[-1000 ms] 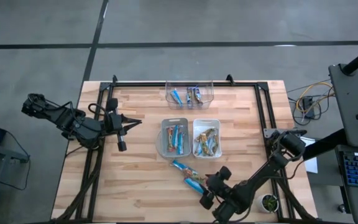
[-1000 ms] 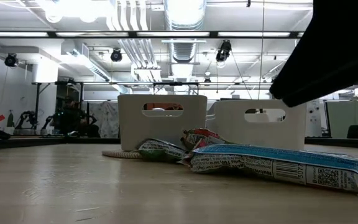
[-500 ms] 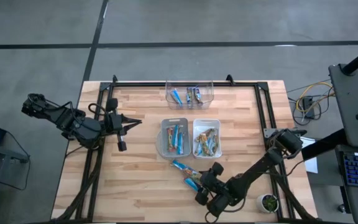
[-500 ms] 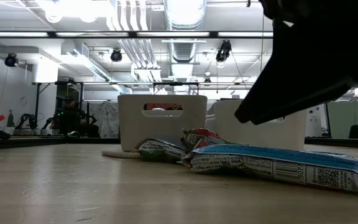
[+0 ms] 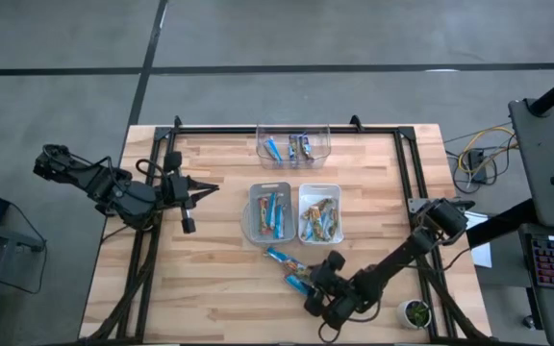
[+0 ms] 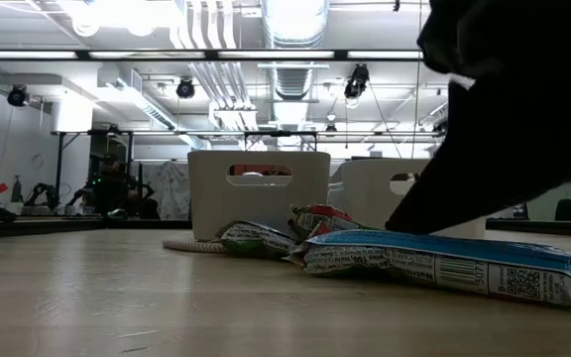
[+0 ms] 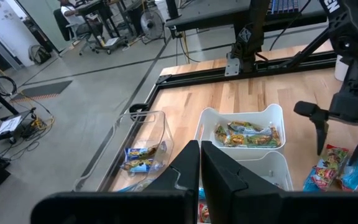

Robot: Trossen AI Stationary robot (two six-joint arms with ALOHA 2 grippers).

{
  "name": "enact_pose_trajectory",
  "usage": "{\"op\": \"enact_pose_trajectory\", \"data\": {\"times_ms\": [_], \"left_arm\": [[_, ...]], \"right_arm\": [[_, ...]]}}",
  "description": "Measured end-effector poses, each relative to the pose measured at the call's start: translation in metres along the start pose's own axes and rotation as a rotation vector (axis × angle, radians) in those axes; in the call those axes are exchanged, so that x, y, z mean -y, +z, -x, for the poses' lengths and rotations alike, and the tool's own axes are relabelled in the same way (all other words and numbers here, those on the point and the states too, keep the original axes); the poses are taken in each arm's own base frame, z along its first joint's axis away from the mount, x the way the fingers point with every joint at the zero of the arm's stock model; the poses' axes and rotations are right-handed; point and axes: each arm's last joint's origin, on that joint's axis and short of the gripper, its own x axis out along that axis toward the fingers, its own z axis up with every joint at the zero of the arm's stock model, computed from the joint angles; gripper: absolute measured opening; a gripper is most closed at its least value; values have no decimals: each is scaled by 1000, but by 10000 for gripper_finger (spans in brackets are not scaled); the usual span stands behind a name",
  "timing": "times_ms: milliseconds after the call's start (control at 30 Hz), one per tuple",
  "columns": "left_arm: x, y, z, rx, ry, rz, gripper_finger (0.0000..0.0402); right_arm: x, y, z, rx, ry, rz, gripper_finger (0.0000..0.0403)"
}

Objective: Pick and place Granola Bars by type
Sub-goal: Put the red granola bar into the gray bin

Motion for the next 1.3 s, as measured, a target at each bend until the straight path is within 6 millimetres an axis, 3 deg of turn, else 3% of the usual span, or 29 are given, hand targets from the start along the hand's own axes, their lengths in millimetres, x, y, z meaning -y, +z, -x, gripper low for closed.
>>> {"op": "enact_pose_trajectory", "data": {"times_ms": [700, 1300], "left_arm": [[0, 0, 0, 0, 4, 0, 0], [-1, 0, 0, 2, 5, 2, 0]], "right_arm": [[15, -4, -15, -77, 19, 38, 214], [13, -3, -16, -76, 37, 72, 106]]}}
